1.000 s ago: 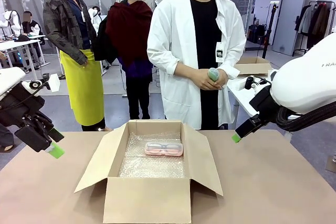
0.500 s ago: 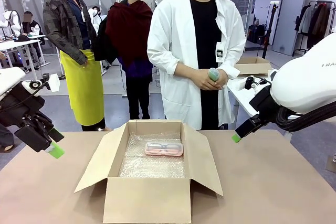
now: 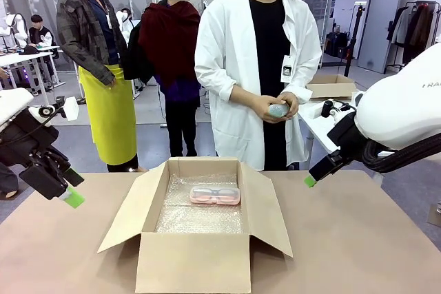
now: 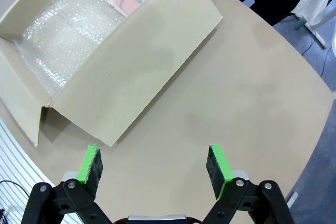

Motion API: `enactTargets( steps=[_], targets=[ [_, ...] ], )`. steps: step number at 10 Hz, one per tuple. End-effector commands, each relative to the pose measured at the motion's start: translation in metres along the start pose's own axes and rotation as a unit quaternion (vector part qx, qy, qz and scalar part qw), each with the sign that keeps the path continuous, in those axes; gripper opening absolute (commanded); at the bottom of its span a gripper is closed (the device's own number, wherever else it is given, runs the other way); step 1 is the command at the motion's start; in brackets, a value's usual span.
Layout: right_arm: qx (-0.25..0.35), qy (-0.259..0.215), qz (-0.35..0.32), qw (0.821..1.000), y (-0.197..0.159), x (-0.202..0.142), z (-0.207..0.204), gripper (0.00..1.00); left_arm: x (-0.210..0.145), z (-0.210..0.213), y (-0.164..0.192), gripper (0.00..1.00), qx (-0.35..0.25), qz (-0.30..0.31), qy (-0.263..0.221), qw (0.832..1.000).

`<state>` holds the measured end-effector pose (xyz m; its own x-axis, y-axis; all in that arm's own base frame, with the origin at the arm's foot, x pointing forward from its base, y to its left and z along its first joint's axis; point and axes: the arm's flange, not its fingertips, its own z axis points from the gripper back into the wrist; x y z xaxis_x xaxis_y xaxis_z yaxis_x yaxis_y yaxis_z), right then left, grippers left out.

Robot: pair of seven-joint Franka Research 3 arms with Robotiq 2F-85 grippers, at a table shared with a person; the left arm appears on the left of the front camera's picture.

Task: Pack the glasses set securely to prepare it for shipping.
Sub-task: Put the Glasses case from the right side of the table into the Package Box.

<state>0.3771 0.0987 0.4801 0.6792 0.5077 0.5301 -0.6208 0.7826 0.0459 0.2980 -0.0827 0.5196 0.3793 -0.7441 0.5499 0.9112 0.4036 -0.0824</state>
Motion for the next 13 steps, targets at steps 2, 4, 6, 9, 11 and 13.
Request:
enactTargets(
  steps=[2,4,6,9,11,13],
  targets=[
    [-0.002,0.002,-0.001,1.0,0.0013,-0.0015,-0.0009,1.0,-0.0007,0.0011,0.0018,1.0,-0.006,-0.009,-0.01,1.0],
    [-0.002,0.002,-0.001,1.0,0.0013,-0.0015,-0.0009,1.0,-0.0007,0.0011,0.0018,1.0,-0.006,-0.009,-0.01,1.0],
    [-0.002,0.002,-0.001,1.0,0.0013,-0.0015,-0.0009,1.0,-0.0007,0.0011,0.0018,1.0,-0.006,-0.009,-0.01,1.0],
    [-0.002,0.002,-0.001,1.0,0.0013,-0.0015,-0.0009,1.0,-0.0007,0.0011,0.0018,1.0,-0.006,-0.009,-0.01,1.0],
    [-0.002,0.002,-0.001,1.0,0.0013,-0.0015,-0.0009,1.0,-0.0007,0.0011,0.0018,1.0,-0.006,-0.009,-0.01,1.0],
    [-0.002,0.002,-0.001,1.0,0.0013,-0.0015,-0.0009,1.0,-0.0007,0.0011,0.0018,1.0,-0.006,-0.009,-0.01,1.0]
  ],
)
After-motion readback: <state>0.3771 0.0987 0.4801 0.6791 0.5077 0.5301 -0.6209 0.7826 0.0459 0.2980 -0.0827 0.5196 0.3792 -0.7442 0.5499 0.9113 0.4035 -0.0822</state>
